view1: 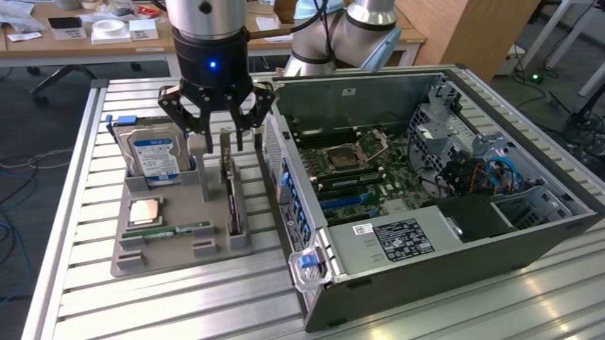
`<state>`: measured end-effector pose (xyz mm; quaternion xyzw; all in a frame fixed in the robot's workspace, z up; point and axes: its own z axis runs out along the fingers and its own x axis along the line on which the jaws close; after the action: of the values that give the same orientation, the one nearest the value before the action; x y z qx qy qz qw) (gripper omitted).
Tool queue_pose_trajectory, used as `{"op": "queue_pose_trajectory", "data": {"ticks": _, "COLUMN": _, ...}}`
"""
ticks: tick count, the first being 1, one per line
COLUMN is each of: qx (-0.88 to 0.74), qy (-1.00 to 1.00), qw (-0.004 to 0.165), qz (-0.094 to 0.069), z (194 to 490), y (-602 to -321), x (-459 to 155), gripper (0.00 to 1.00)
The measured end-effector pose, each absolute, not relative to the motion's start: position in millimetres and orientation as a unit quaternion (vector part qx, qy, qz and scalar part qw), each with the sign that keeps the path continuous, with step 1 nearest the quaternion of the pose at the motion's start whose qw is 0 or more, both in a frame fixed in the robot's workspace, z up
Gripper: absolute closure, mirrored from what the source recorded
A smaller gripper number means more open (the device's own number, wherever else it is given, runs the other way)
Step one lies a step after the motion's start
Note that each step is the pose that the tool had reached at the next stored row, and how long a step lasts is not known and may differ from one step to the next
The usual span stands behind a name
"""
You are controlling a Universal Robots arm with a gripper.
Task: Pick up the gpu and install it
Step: 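Pick up the gpu and move the gpu toward the slot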
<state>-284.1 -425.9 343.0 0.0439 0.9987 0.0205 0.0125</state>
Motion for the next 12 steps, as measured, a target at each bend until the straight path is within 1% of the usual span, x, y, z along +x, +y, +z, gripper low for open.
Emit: {"op": "queue_pose_trajectory", "data": {"ticks": 12, "qx": 0.044, "qy": 0.999, "qw": 0.013, "qz": 0.021, "z": 342.8, "y": -425.9, "x": -284.1, "gripper": 0.53}}
